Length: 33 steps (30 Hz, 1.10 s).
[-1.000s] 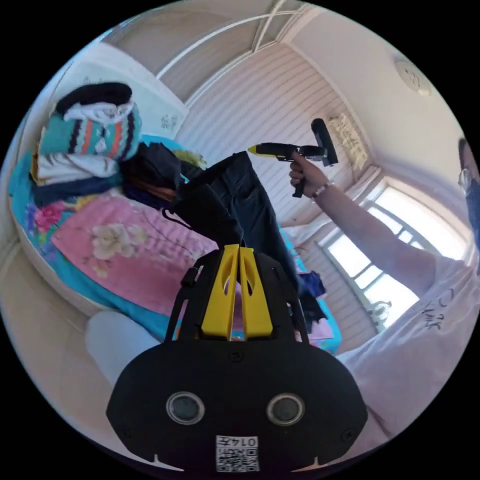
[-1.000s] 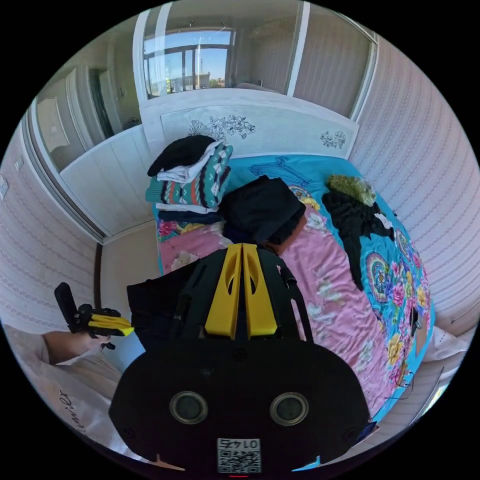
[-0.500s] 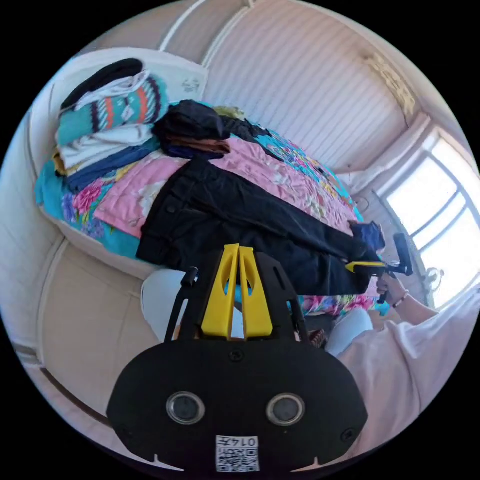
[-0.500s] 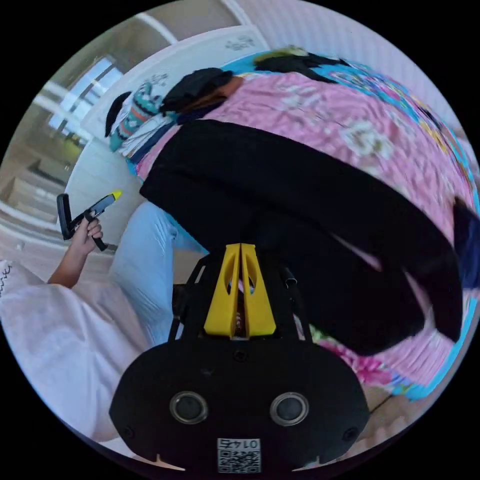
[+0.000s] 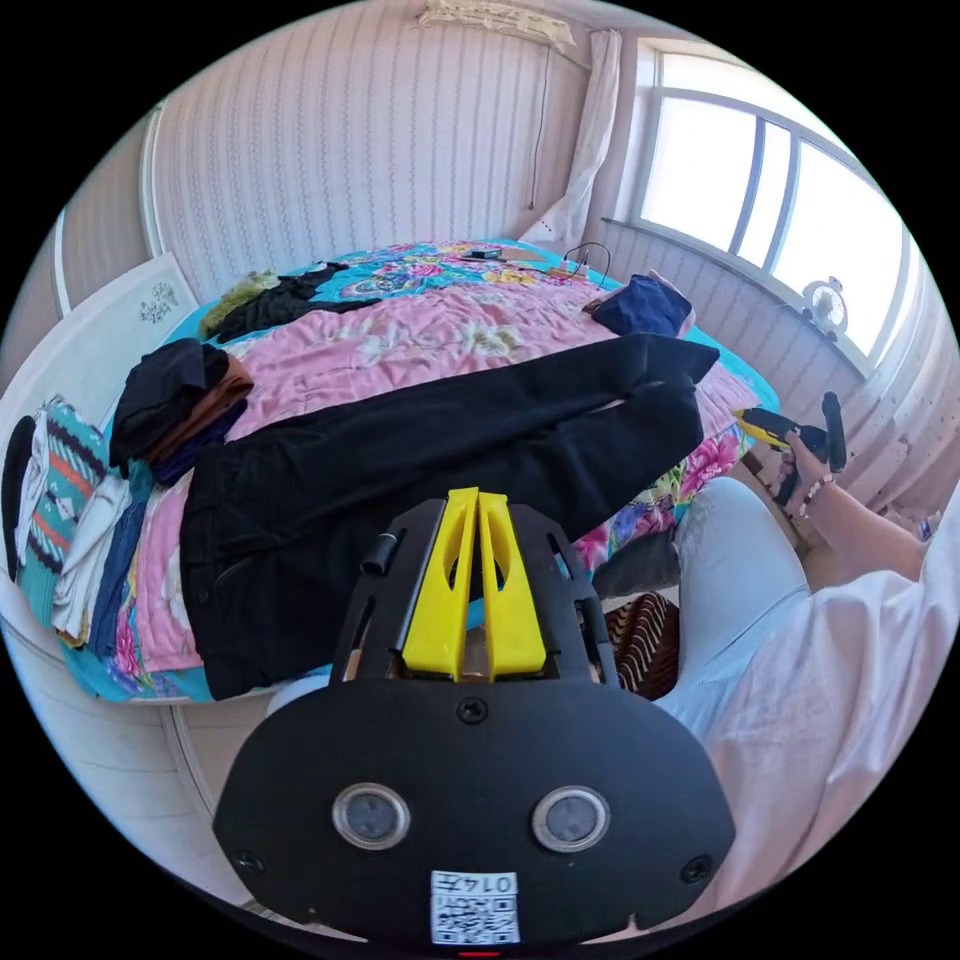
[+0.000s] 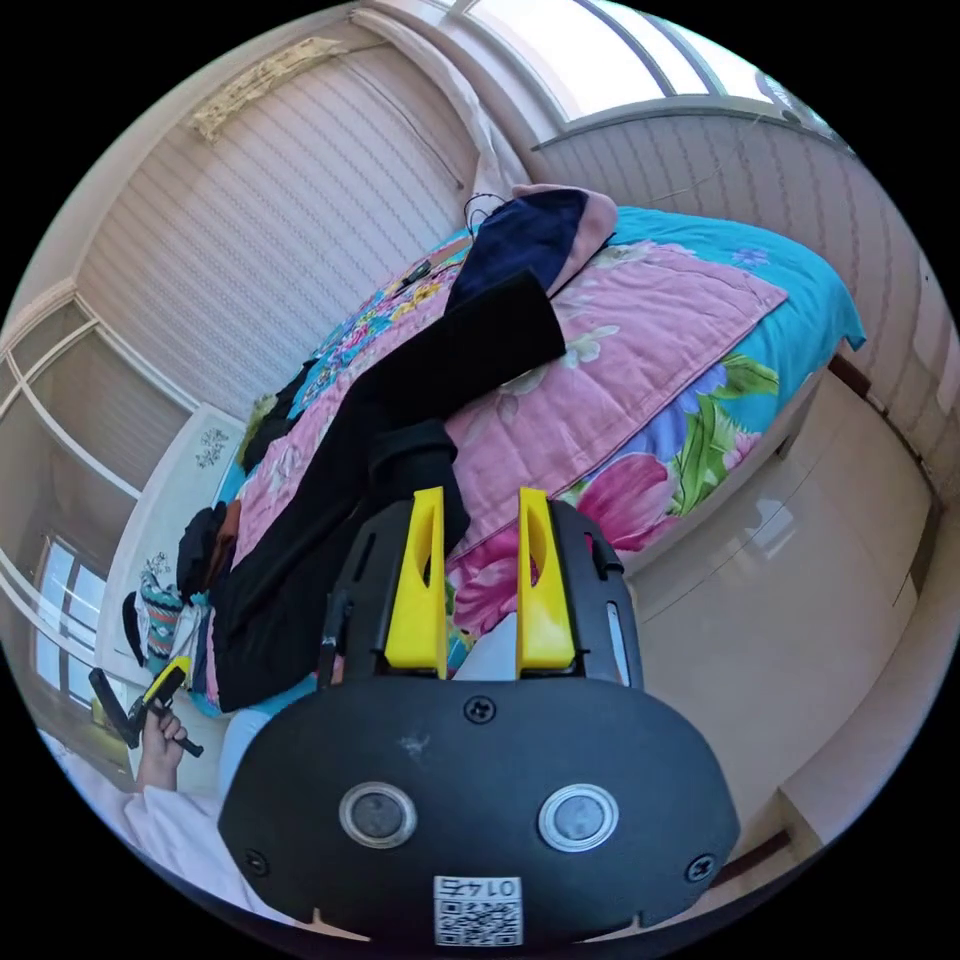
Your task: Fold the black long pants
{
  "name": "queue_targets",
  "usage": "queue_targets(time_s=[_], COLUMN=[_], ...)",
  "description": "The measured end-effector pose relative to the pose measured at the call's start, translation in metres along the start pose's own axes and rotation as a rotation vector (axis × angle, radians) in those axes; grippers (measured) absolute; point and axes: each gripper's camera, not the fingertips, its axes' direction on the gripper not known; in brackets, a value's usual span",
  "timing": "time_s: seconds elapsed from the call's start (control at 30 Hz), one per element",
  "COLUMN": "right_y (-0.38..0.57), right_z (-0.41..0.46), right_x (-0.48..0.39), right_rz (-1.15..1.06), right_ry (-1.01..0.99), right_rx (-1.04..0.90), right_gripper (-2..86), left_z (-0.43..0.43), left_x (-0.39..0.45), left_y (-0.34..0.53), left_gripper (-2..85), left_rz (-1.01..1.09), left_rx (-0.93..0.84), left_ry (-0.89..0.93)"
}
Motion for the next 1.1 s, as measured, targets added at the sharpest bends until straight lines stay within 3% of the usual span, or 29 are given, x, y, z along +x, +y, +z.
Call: queue_targets(time_s=[0.13, 0.23, 0.43, 0.63, 0.77, 1.1], right_y=[-0.037, -0.083, -0.166, -0.193, -0.206, -0.241], right_z=[-0.009, -0.012, 0.014, 0.067, 0.088, 0.061], right_x=[0.024, 0.035, 0.05, 0.047, 0.051, 0.095], right_rz=[0.018, -0.03, -0.133, -0.206, -0.214, -0.175], right_ry=[-0.017, 0.024, 0.125, 0.221, 0.27, 0.196], right_rx=[0.056, 0.082, -0.001, -0.175, -0.276, -0.215], right_gripper=[12.0, 13.6, 17.7, 11.9, 4.8, 2.0], left_z=[0.028, 0.053, 0.133, 0.234, 0.311, 0.337], left_x=[0.017, 0.024, 0.005, 0.011, -0.004, -0.002], left_y=[-0.029, -0.059, -0.129, -0.166, -0.173, -0.172], left_gripper=[-0.2, 1.8, 9.0, 10.7, 11.7, 8.6], left_rz=[0.015, 0.093, 0.196, 0.257, 0.146, 0.18], left_rx=[0.015, 0.036, -0.07, -0.214, -0.363, -0.287], left_ry=[-0.008, -0.134, -0.162, -0.132, -0.079, -0.023])
